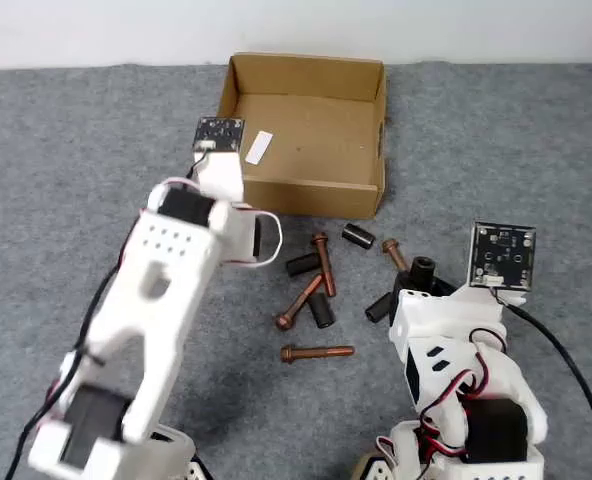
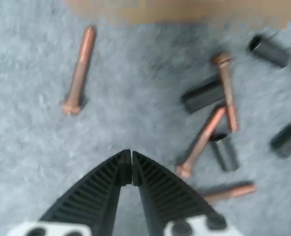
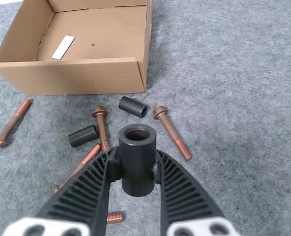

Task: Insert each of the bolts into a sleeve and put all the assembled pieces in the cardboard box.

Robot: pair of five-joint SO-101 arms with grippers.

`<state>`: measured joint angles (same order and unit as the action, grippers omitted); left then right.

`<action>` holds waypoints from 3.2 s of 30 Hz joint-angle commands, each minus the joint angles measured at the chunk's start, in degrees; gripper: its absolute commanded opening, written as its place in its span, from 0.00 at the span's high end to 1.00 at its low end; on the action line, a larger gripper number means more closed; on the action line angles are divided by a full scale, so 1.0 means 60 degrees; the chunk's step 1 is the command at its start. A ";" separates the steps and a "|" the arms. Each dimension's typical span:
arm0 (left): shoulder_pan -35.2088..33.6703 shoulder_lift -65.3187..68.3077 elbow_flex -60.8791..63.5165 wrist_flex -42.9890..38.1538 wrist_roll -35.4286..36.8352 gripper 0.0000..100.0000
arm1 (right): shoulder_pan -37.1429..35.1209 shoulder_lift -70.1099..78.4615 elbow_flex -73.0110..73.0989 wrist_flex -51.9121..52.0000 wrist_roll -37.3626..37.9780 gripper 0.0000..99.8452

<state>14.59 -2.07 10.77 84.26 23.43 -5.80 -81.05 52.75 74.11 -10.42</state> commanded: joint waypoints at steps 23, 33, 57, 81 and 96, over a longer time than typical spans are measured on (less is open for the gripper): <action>-0.1436 0.3326 -0.4930 0.2388 -0.2403 1.00 | 0.0066 -0.0066 -0.0425 0.0037 -0.0103 0.99; 0.0190 0.3927 -0.4960 0.1919 -0.1568 1.00 | 0.0081 -0.0066 -0.0425 0.0037 -0.0103 0.99; 0.2315 0.8293 -1.0176 0.1480 0.1788 0.88 | 0.0081 -0.0051 -0.0425 0.0037 -0.0103 0.99; 0.2037 1.0535 -1.1231 0.1670 0.1788 0.88 | 0.0081 -0.0051 -0.0425 0.0037 -0.0088 0.99; 0.2154 1.0608 -1.1700 0.1626 0.1744 1.00 | 0.0066 -0.0051 -0.0440 0.0037 -0.0059 0.99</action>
<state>27.52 62.46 -57.10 94.29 34.15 -5.98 -81.05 52.75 74.11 -10.42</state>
